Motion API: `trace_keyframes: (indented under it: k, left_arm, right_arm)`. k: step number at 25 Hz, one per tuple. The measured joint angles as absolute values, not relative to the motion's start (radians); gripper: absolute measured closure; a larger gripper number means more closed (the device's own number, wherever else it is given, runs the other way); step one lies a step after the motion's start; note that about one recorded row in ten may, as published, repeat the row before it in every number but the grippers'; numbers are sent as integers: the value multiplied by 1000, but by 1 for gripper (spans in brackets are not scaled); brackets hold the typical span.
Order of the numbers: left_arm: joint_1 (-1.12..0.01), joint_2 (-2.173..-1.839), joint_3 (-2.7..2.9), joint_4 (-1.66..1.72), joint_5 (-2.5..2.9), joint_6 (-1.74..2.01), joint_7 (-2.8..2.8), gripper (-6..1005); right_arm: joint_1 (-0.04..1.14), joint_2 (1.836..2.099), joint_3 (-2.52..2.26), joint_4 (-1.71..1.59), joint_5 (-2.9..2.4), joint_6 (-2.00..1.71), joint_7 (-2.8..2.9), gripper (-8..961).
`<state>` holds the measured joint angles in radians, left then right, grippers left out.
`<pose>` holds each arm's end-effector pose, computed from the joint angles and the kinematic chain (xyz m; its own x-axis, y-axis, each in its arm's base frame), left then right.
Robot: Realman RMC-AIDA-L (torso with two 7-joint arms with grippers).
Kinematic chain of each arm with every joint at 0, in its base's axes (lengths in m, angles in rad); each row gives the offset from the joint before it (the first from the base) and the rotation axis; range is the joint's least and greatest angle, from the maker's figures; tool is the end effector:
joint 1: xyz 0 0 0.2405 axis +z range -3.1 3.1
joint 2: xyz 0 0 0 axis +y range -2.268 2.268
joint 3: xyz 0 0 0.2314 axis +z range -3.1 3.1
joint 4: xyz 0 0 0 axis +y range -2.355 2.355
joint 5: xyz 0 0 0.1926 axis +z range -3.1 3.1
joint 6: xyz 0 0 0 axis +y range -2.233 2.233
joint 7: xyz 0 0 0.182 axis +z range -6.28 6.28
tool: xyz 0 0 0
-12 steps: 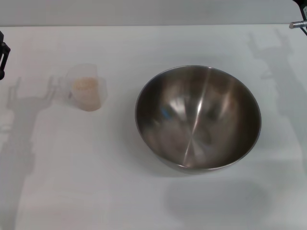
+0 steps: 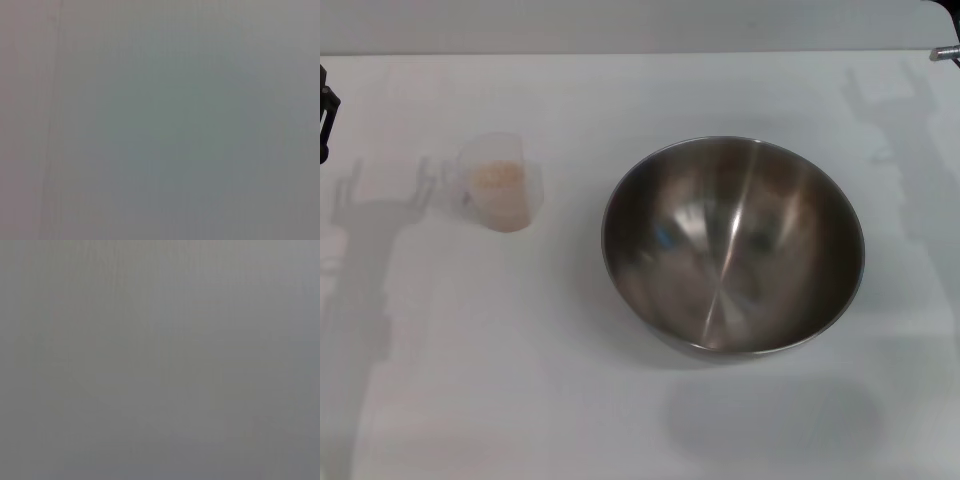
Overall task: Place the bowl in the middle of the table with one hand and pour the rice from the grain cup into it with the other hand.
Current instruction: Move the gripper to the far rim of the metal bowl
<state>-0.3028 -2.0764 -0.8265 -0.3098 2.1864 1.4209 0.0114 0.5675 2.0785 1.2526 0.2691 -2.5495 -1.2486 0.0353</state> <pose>-0.2735 0.3176 0.0386 0.6827 -0.2936 0.6691 0.6939 -0.0265 -0.7196 0.2108 0.4006 0.0533 0.6640 0.3670 -0.6515 -0.6604 -0.1207 -0.7411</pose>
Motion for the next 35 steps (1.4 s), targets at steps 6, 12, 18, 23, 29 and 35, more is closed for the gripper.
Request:
trace_keyframes:
  k: [6, 12, 18, 23, 29, 35]
  left_arm:
    - [-307, -2073, -827, -310, 2187, 1420, 10, 170]
    - [-307, -2074, -825, -310, 2186, 1425, 6, 170]
    - [-302, -2074, -827, -307, 2186, 1422, 5, 170]
    - [-304, -2073, -835, -301, 2186, 1426, 0, 171]
    - [-312, -2074, -839, -299, 2186, 1421, 3, 171]
    - [-311, -2074, -842, -299, 2186, 1427, 4, 171]
  right_arm:
    - [568, 2078, 1270, 272, -2549, -1255, 35, 161]
    - [575, 2078, 1274, 269, -2549, -1249, 43, 160]
    - [580, 2080, 1270, 285, -2549, -1229, 47, 160]
    - [573, 2076, 1264, 337, -2554, -1176, 104, 161]
    - [491, 2002, 1271, 714, -2698, -700, 139, 160]
    - [423, 1965, 1272, 1041, -2777, -328, 148, 159]
